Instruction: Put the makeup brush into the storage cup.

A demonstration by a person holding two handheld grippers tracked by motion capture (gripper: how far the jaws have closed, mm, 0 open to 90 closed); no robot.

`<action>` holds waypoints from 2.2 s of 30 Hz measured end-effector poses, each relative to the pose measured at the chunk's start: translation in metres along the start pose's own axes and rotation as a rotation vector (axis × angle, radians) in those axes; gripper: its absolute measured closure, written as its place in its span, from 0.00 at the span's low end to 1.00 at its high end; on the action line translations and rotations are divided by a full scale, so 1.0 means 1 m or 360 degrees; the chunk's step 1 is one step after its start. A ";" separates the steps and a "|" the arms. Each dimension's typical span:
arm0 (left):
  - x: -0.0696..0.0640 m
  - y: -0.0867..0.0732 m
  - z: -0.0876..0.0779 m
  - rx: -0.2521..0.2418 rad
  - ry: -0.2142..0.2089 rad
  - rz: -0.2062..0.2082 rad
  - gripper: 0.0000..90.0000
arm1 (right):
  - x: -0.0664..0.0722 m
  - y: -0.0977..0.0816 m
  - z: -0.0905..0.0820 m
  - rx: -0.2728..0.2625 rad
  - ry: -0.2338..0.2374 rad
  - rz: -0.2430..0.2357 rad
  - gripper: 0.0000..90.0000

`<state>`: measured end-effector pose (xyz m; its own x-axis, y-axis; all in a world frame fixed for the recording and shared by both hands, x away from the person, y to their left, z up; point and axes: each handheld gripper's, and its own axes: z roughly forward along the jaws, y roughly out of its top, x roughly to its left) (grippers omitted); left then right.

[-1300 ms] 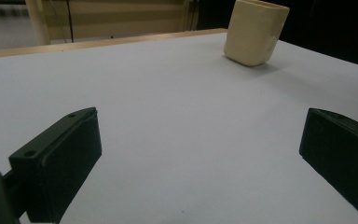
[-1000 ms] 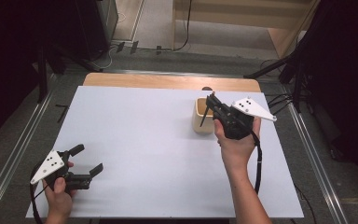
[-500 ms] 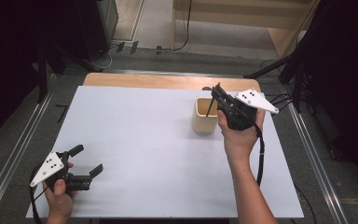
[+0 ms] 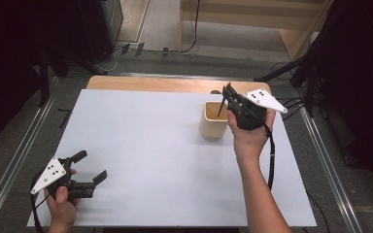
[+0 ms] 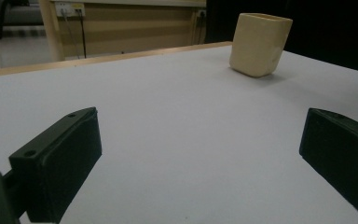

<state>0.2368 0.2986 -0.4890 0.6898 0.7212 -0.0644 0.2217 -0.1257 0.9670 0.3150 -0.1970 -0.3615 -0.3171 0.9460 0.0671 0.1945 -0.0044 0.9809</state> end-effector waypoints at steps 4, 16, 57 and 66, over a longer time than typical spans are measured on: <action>0.000 0.000 0.000 0.0001 0.0000 0.0001 0.00 | -0.002 -0.003 0.005 0.0013 -0.0020 -0.0010 0.94; 0.000 0.000 0.001 0.0010 0.0003 -0.0002 0.00 | -0.008 -0.020 0.018 0.0080 -0.0025 -0.0011 0.94; -0.001 0.000 0.001 0.0013 0.0005 0.0001 0.00 | -0.026 -0.073 0.011 0.0235 0.0057 0.0152 0.06; -0.001 0.000 0.002 0.0018 0.0006 0.0011 0.00 | -0.029 -0.086 -0.015 0.0219 0.0094 0.0092 0.00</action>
<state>0.2374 0.2967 -0.4894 0.6885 0.7230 -0.0565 0.2245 -0.1384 0.9646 0.2937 -0.2290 -0.4455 -0.3546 0.9248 0.1375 0.3380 -0.0103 0.9411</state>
